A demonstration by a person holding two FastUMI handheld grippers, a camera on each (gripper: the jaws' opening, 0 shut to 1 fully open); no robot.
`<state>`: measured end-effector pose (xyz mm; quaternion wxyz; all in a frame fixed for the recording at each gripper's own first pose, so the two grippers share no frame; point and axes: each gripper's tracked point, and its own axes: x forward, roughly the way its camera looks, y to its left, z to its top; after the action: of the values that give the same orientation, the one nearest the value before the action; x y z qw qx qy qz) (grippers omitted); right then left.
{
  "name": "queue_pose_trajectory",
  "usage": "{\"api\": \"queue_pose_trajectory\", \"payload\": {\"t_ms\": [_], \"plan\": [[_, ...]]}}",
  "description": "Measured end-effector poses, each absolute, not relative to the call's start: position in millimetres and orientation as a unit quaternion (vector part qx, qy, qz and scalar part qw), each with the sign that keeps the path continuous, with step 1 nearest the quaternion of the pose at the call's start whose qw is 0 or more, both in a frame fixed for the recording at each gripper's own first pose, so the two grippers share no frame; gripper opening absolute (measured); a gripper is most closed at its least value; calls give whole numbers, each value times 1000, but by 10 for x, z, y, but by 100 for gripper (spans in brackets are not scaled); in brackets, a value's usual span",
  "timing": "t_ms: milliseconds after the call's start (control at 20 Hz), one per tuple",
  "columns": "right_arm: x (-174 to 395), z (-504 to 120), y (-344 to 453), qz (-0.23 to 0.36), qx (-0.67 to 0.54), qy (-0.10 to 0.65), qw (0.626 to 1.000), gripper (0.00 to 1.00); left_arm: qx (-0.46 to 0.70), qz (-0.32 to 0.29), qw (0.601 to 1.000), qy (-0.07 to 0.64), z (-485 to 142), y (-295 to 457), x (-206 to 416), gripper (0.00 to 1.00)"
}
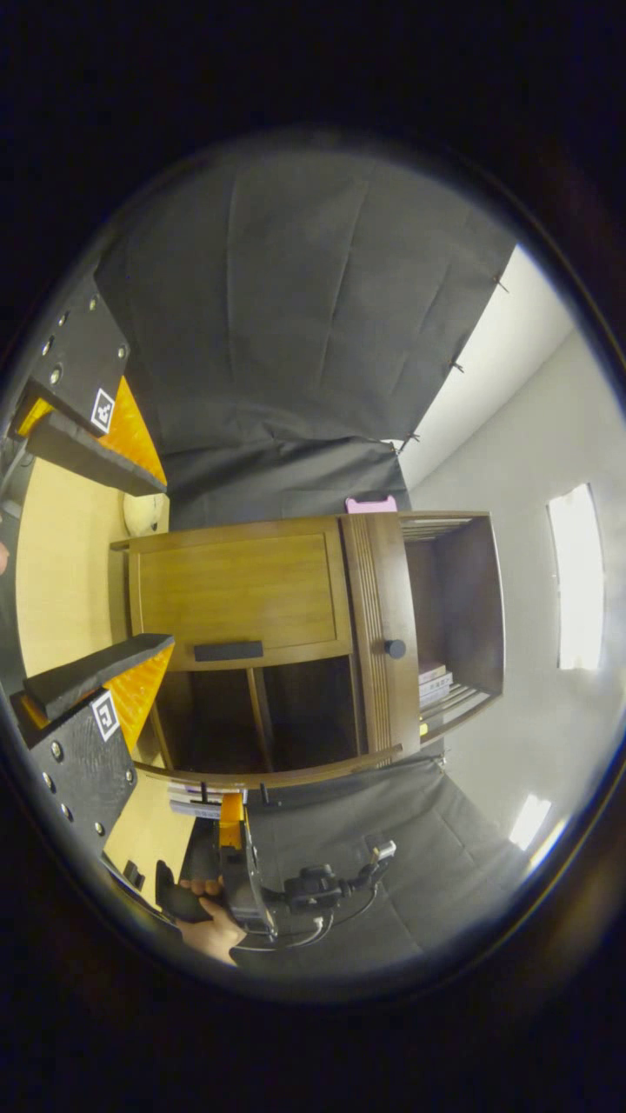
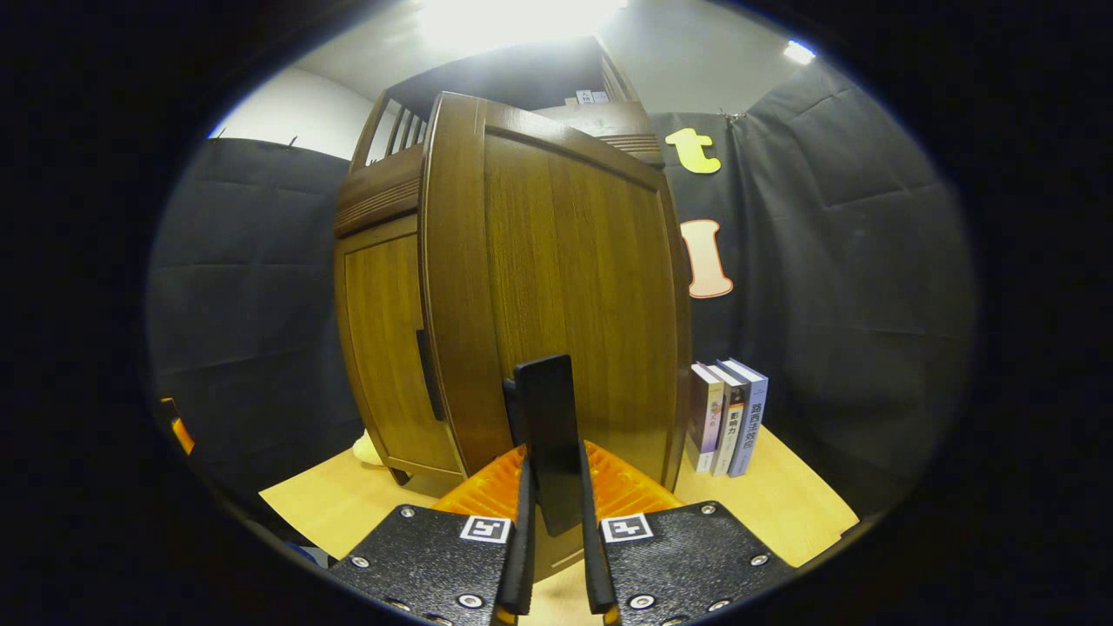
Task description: Open the right door of the double-door shoe cabinet with the right hand, and open the left door with the left hand.
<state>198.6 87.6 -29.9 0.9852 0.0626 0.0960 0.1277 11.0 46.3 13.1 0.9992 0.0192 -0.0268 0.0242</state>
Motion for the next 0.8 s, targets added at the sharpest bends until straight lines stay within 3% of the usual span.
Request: {"api": "queue_pose_trajectory", "payload": {"t_ms": [50,150,200,250,400,450,550,600,750,800], "plan": [[1956,-304,824,123,61,96,986,24,18,21,999,-25,125,451,103,86],[1885,-314,708,113,58,94,987,23,14,15,1000,-24,126,416,116,86],[1845,-307,639,107,56,91,988,23,14,11,1000,-24,132,398,129,96],[1804,-303,570,103,51,89,989,19,13,7,1000,-25,145,379,146,91],[1792,-316,378,82,39,88,992,18,9,-8,1000,-23,123,312,169,91],[1797,-326,281,68,35,89,993,17,8,-13,1000,-22,125,294,187,86],[1805,-335,126,47,42,91,994,15,7,-24,999,-23,135,246,214,86],[1818,-352,47,37,48,92,994,15,7,-29,999,-25,147,222,221,91],[1824,-378,-238,3,60,96,994,12,6,-40,999,-24,131,199,256,91],[1827,-382,-326,-7,60,96,994,10,6,-44,999,-24,133,180,263,86]]}}
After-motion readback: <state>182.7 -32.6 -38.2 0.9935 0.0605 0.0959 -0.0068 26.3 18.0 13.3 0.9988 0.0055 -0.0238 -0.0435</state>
